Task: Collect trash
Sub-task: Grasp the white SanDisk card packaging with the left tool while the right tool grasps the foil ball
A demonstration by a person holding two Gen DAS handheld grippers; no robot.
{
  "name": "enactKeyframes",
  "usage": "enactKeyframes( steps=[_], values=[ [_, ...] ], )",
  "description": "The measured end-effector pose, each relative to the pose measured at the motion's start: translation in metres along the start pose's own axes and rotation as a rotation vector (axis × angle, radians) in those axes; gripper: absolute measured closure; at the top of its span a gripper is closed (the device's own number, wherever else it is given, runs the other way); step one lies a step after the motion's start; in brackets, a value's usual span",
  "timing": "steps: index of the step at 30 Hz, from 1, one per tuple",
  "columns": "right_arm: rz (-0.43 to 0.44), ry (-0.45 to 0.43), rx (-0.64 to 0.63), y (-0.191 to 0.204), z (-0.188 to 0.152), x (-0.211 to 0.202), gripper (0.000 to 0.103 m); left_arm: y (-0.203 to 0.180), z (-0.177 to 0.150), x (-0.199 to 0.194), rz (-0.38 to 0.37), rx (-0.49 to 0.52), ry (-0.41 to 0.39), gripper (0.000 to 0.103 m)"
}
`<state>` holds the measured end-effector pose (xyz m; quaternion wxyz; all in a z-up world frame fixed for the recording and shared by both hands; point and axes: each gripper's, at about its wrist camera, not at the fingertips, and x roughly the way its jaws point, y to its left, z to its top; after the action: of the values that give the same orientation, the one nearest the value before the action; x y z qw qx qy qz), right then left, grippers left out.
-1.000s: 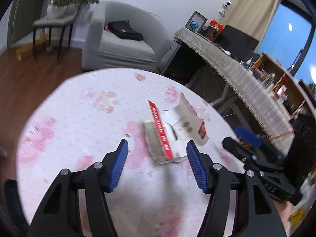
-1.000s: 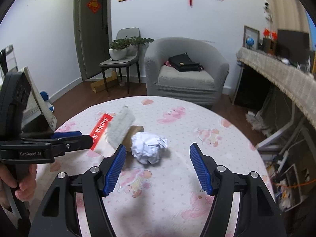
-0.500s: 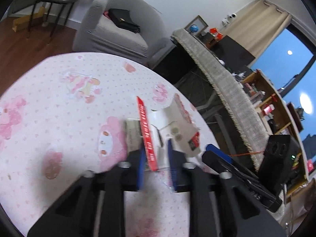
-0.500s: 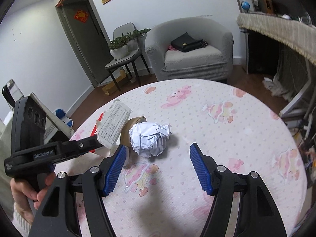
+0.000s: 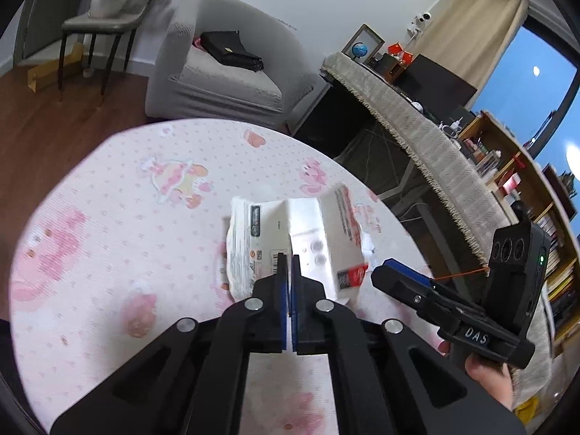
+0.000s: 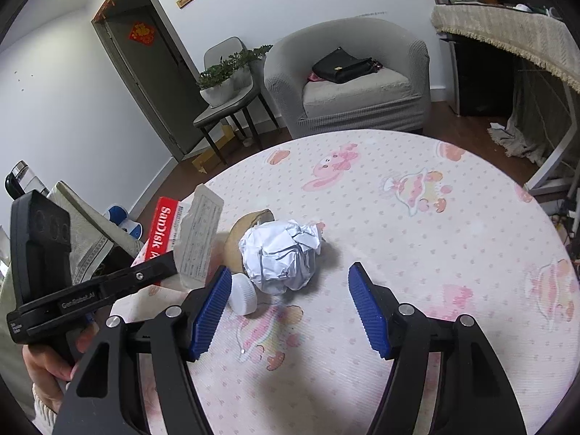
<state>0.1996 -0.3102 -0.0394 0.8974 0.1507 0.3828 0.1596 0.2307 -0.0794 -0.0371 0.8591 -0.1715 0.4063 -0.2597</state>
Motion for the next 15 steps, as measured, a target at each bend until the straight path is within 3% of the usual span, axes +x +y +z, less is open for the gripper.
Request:
enactKeyframes(
  steps=[12, 15],
  values=[
    [-0.007, -0.005, 0.009, 0.010, 0.007, 0.013, 0.036, 0.015, 0.001, -0.019, 0.057, 0.027, -0.004, 0.101],
    [-0.023, 0.002, 0.016, 0.011, 0.008, 0.015, 0.047, 0.021, 0.001, -0.025, 0.066, 0.026, -0.003, 0.101]
  ],
)
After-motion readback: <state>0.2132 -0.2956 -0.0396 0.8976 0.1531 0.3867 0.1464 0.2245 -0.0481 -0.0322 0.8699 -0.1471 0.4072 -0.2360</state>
